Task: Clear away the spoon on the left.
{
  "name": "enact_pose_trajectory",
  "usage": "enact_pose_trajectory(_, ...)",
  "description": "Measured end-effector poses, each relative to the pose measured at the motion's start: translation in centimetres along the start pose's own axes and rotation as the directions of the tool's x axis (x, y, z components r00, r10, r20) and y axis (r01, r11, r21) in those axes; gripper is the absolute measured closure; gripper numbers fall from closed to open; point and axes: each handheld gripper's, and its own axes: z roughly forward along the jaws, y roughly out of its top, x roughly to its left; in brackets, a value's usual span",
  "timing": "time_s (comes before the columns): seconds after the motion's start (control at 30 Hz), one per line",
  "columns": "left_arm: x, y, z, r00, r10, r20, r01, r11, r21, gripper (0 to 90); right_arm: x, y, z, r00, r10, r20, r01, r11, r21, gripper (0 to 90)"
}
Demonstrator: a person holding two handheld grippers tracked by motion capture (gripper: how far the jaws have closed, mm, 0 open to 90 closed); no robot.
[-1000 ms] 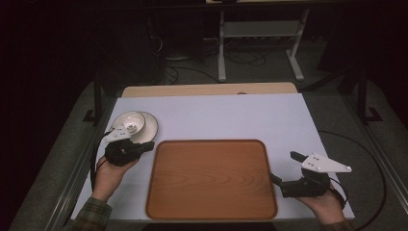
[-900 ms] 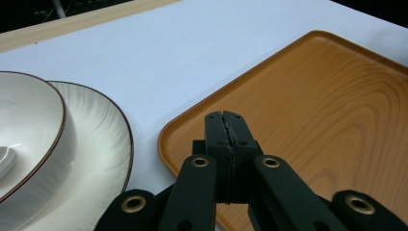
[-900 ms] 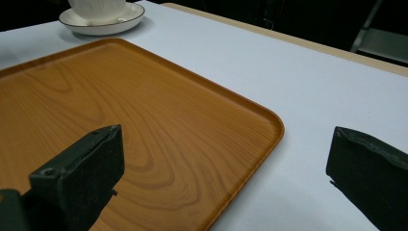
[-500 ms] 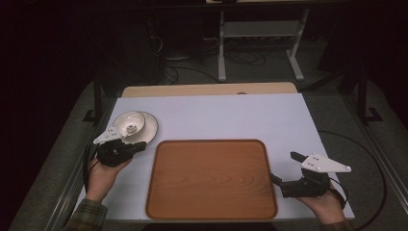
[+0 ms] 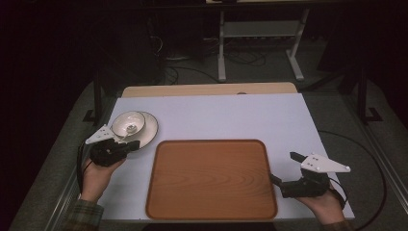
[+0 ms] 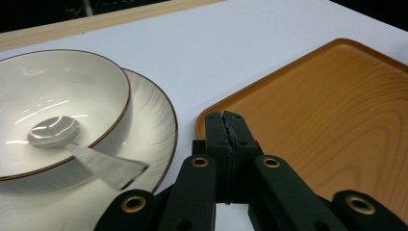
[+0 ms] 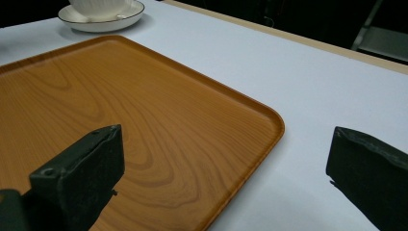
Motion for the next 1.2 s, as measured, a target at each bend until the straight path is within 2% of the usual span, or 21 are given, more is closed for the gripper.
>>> enact_pose_trajectory(0.67,1.5,-0.5,-1.4,0.9981,-0.039,-0.048,0.038,0.999,-0.025,89.5,0.0,0.0,0.1,1.0,0.003,-0.003,-0.003,1.0,0.002,0.0)
enact_pose_trajectory(1.2,3.6,-1.4,-2.9,0.9897,-0.093,-0.108,0.089,0.9953,-0.038,89.2,0.1,-0.1,0.2,1.0,-0.004,-0.009,0.004,1.0,0.007,2.7)
